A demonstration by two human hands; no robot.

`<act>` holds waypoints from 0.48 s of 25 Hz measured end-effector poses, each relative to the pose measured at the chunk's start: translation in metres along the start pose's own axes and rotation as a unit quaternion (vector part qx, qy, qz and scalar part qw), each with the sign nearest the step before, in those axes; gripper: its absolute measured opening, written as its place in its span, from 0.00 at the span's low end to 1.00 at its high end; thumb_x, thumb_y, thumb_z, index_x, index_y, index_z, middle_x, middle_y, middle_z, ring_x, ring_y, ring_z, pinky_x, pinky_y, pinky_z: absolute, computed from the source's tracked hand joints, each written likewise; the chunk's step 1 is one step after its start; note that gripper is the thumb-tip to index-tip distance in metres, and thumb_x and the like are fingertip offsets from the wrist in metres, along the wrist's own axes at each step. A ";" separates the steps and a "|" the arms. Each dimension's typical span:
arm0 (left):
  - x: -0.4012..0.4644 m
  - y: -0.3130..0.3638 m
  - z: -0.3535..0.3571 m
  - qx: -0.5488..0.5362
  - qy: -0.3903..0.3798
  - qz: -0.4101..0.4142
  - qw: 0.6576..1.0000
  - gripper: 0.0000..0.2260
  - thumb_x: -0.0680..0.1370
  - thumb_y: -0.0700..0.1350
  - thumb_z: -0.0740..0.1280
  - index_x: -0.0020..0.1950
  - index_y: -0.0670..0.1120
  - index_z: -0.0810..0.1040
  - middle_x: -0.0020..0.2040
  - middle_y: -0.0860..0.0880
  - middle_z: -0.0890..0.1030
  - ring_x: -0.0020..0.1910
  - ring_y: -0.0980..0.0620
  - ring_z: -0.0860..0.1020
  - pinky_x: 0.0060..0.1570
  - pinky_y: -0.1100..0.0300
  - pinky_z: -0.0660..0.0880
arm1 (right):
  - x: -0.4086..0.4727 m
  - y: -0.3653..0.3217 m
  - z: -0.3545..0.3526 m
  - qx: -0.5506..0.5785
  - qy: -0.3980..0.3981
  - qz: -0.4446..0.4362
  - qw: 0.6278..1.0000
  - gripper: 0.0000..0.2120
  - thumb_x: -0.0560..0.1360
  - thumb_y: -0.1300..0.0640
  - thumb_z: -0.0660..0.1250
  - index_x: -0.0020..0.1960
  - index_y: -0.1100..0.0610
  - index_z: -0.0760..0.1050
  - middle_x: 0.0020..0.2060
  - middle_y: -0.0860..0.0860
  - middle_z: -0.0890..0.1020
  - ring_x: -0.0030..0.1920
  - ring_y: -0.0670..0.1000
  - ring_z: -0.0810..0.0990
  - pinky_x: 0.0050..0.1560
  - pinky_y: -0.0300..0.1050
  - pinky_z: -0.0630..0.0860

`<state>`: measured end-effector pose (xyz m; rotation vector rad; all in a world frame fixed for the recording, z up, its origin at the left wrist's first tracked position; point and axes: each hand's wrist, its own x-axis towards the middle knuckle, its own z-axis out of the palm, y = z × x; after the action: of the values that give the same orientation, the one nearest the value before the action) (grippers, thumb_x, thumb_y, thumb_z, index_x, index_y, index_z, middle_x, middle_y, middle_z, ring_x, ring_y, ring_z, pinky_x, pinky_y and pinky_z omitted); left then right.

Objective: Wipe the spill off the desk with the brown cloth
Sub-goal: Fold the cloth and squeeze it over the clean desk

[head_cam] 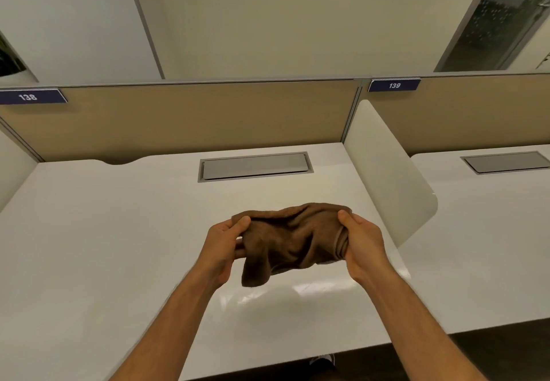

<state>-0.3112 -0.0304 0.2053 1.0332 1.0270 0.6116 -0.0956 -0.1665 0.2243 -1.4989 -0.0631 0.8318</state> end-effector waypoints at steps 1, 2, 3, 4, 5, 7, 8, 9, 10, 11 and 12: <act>-0.002 0.004 0.008 0.001 0.004 0.005 1.000 0.11 0.84 0.49 0.66 0.61 0.46 0.84 0.52 0.44 0.88 0.50 0.43 0.87 0.40 0.56 0.84 | -0.008 -0.002 0.010 -0.029 0.006 -0.025 0.999 0.05 0.82 0.54 0.68 0.51 0.50 0.83 0.52 0.52 0.87 0.53 0.57 0.85 0.51 0.56 0.84; -0.004 0.006 0.016 0.007 0.009 0.014 1.000 0.11 0.84 0.49 0.66 0.61 0.46 0.84 0.52 0.45 0.88 0.49 0.44 0.87 0.40 0.56 0.84 | -0.017 -0.002 0.020 -0.060 0.007 -0.055 0.997 0.07 0.82 0.52 0.67 0.48 0.49 0.84 0.48 0.50 0.87 0.51 0.56 0.85 0.48 0.53 0.84; -0.007 0.007 0.023 0.015 0.012 0.025 1.000 0.11 0.84 0.49 0.65 0.60 0.47 0.84 0.51 0.46 0.88 0.48 0.45 0.88 0.39 0.57 0.84 | -0.026 0.000 0.029 -0.088 0.000 -0.086 0.992 0.09 0.82 0.51 0.67 0.46 0.48 0.84 0.45 0.49 0.88 0.49 0.54 0.86 0.46 0.50 0.85; -0.011 0.008 0.030 0.027 0.008 0.037 0.999 0.10 0.84 0.48 0.65 0.59 0.48 0.85 0.50 0.47 0.89 0.46 0.47 0.88 0.39 0.59 0.83 | -0.034 0.003 0.038 -0.109 -0.014 -0.115 0.987 0.11 0.82 0.50 0.67 0.45 0.48 0.85 0.41 0.48 0.88 0.47 0.53 0.87 0.45 0.49 0.85; -0.014 0.008 0.037 0.040 -0.005 0.049 0.998 0.10 0.85 0.49 0.65 0.57 0.50 0.86 0.48 0.49 0.89 0.45 0.50 0.88 0.38 0.61 0.83 | -0.040 0.007 0.046 -0.130 -0.035 -0.141 0.981 0.11 0.82 0.50 0.66 0.45 0.47 0.85 0.40 0.47 0.88 0.45 0.51 0.87 0.45 0.48 0.86; -0.021 0.006 0.046 0.074 -0.040 0.065 0.994 0.15 0.86 0.53 0.60 0.55 0.54 0.87 0.47 0.51 0.89 0.46 0.53 0.88 0.40 0.63 0.82 | -0.047 0.019 0.057 -0.189 -0.091 -0.180 0.961 0.08 0.81 0.50 0.66 0.49 0.44 0.85 0.41 0.43 0.88 0.44 0.45 0.87 0.45 0.43 0.85; -0.024 0.005 0.049 0.091 -0.053 0.066 0.992 0.19 0.87 0.57 0.56 0.56 0.54 0.86 0.48 0.51 0.89 0.47 0.53 0.88 0.42 0.62 0.83 | -0.048 0.025 0.059 -0.226 -0.115 -0.195 0.948 0.06 0.81 0.51 0.68 0.53 0.43 0.84 0.42 0.41 0.87 0.45 0.42 0.86 0.46 0.38 0.84; -0.025 0.004 0.049 0.104 -0.064 0.064 0.990 0.23 0.86 0.60 0.51 0.58 0.55 0.86 0.49 0.52 0.89 0.48 0.53 0.88 0.45 0.60 0.84 | -0.047 0.029 0.060 -0.256 -0.133 -0.208 0.935 0.08 0.79 0.52 0.71 0.57 0.42 0.82 0.44 0.40 0.87 0.46 0.38 0.85 0.46 0.33 0.82; -0.026 0.002 0.046 0.113 -0.072 0.064 0.989 0.26 0.84 0.63 0.49 0.60 0.56 0.85 0.49 0.53 0.89 0.49 0.54 0.88 0.47 0.61 0.83 | -0.045 0.034 0.058 -0.274 -0.146 -0.220 0.925 0.13 0.77 0.53 0.73 0.60 0.42 0.80 0.45 0.38 0.86 0.48 0.35 0.83 0.44 0.29 0.80; -0.026 0.000 0.043 0.118 -0.086 0.066 0.987 0.28 0.82 0.65 0.47 0.61 0.57 0.84 0.49 0.55 0.89 0.50 0.55 0.87 0.47 0.61 0.83 | -0.044 0.037 0.057 -0.280 -0.155 -0.231 0.919 0.18 0.76 0.54 0.75 0.63 0.41 0.78 0.46 0.35 0.84 0.49 0.33 0.82 0.41 0.26 0.78; -0.026 -0.002 0.039 0.120 -0.107 0.067 0.985 0.28 0.80 0.66 0.47 0.62 0.57 0.83 0.51 0.56 0.89 0.51 0.56 0.87 0.48 0.60 0.84 | -0.043 0.039 0.055 -0.281 -0.161 -0.237 0.916 0.21 0.75 0.55 0.75 0.64 0.40 0.76 0.47 0.33 0.83 0.49 0.33 0.82 0.39 0.27 0.78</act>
<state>-0.2866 -0.0680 0.2193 1.3571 0.8599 0.4795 -0.1727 -0.1476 0.2159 -1.7531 -0.9472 0.6774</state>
